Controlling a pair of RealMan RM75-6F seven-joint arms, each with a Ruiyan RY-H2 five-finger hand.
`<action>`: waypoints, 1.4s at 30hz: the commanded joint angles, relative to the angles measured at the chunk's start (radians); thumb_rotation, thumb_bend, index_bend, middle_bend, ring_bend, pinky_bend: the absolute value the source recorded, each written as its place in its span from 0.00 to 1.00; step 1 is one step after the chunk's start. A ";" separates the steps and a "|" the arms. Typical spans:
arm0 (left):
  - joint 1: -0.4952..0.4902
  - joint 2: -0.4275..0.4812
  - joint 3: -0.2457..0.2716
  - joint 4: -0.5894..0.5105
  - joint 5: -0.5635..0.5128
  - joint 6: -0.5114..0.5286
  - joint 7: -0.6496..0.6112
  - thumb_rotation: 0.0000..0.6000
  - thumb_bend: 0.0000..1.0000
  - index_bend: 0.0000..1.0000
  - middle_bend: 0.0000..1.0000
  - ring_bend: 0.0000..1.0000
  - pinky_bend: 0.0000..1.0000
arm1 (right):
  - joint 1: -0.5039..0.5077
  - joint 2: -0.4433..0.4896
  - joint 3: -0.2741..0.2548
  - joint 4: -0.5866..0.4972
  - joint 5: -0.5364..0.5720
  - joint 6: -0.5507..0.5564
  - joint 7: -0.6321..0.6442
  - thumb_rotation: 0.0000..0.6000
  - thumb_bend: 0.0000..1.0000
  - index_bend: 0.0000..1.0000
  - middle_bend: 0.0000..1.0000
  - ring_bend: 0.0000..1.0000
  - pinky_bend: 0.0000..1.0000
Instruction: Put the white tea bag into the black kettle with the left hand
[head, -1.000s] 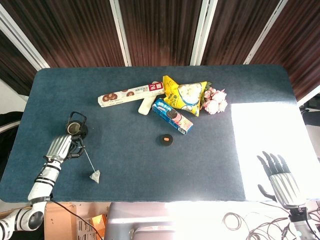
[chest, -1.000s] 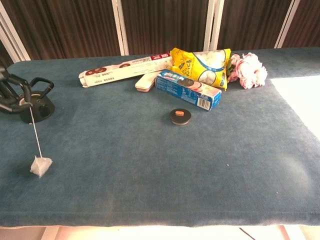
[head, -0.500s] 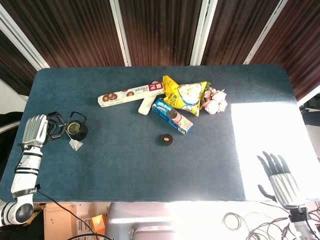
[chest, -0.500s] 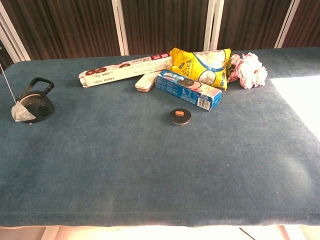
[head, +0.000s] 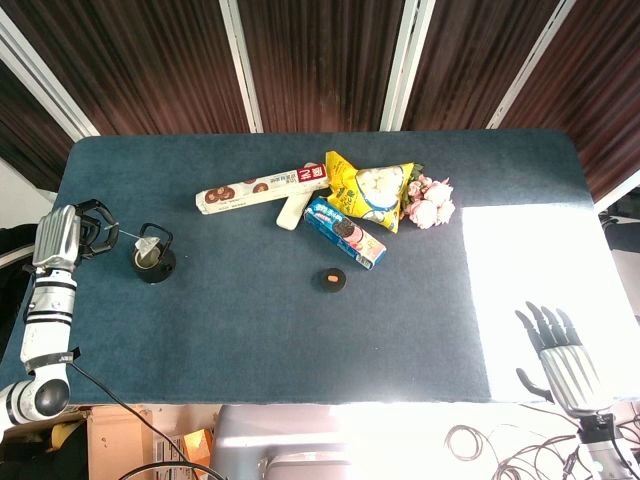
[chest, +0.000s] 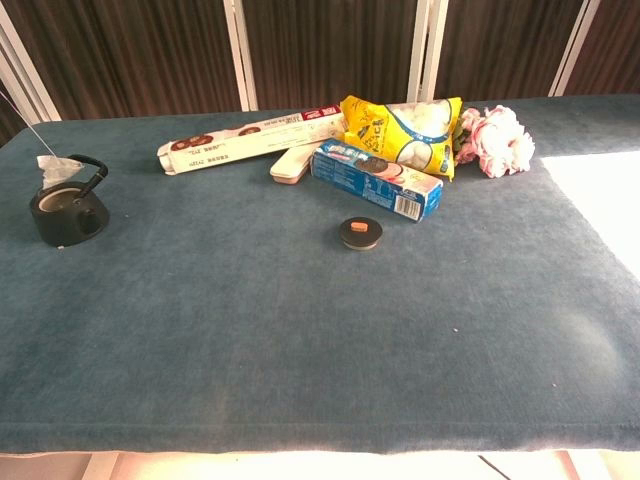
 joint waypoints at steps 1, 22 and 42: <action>-0.015 -0.012 -0.002 0.028 -0.018 -0.018 0.006 1.00 0.52 0.71 1.00 1.00 1.00 | -0.001 0.002 0.001 0.000 0.000 0.003 0.003 1.00 0.24 0.00 0.00 0.00 0.00; -0.055 -0.118 0.046 0.207 -0.031 -0.122 -0.024 1.00 0.52 0.71 1.00 1.00 1.00 | -0.001 -0.002 0.005 0.002 0.009 0.000 -0.005 1.00 0.24 0.00 0.00 0.00 0.00; 0.080 -0.142 0.232 0.154 0.188 -0.049 -0.112 1.00 0.49 0.69 1.00 1.00 1.00 | -0.007 0.003 0.000 0.003 -0.002 0.011 0.008 1.00 0.24 0.00 0.00 0.00 0.00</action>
